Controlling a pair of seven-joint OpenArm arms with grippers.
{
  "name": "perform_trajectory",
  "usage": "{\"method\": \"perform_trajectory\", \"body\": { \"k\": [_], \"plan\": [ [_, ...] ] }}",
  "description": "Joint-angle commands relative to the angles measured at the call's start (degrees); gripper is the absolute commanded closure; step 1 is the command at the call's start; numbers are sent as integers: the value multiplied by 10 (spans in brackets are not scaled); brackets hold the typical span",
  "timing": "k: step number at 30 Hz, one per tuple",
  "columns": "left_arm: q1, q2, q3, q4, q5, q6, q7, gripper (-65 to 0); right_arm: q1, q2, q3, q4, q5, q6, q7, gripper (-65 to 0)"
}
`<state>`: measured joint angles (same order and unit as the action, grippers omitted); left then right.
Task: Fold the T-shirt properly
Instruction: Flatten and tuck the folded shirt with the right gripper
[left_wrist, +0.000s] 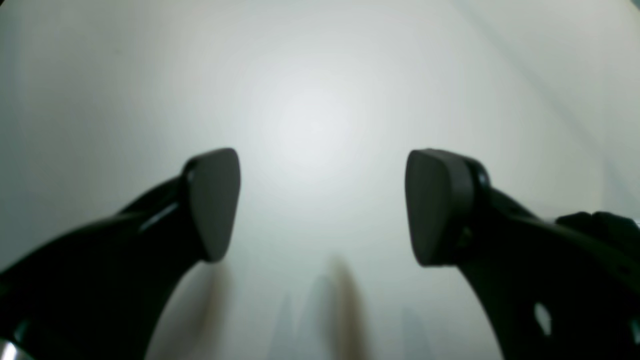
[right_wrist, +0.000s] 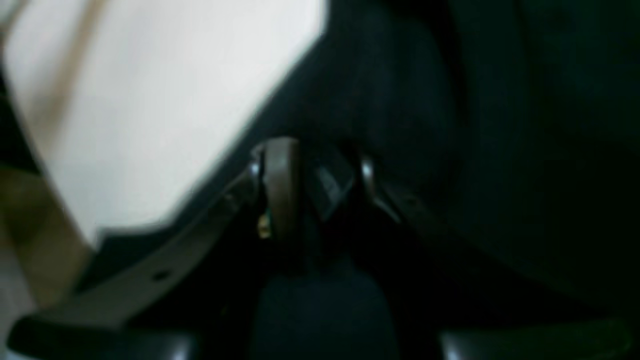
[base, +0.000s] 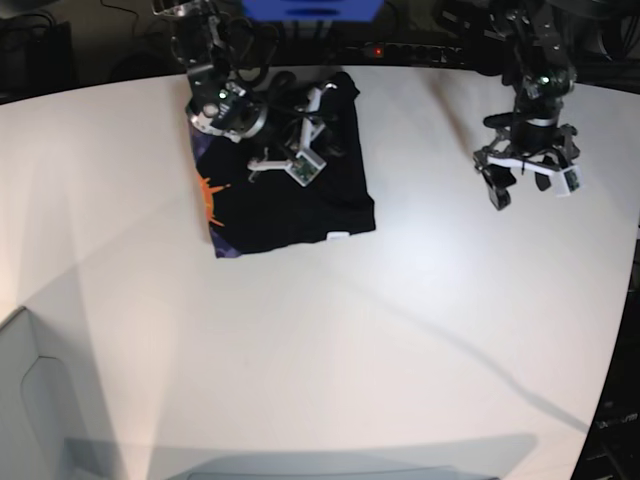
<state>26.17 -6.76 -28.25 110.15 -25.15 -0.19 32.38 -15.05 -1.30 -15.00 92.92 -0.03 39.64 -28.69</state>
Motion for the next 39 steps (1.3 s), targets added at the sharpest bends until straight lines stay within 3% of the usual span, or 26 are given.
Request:
{"method": "perform_trajectory", "body": {
  "k": [1,5,11,16,21,25,30,39],
  "plan": [
    [0,-4,0,12,-3,-1,-14,-496,6,-2,-6,5,3,4,2,-140],
    [0,-1,0,12,-5,-1,-14,-498,9,-3,-44,7,3,4,2,-140],
    [2,2,10,12,-7,-1,-14,-498,11,-1,-45,58,3,4,2,-140],
    [27,3,64,19,-7,0,-14,-499,25,-3,11,116,3,4,-3,-140],
    [67,40,132,20,-7,0,-15,-499,43,-2,83,135,3,4,-4,-144],
    [81,72,180,19,-7,0,-15,-499,52,-2,133,135,3,4,-4,-230],
    [83,76,258,17,-7,2,-15,-499,56,-2,161,135,3,4,-4,-344],
    [82,76,276,-7,-7,4,-18,-499,52,0,165,135,3,4,-4,-364]
  ]
}}
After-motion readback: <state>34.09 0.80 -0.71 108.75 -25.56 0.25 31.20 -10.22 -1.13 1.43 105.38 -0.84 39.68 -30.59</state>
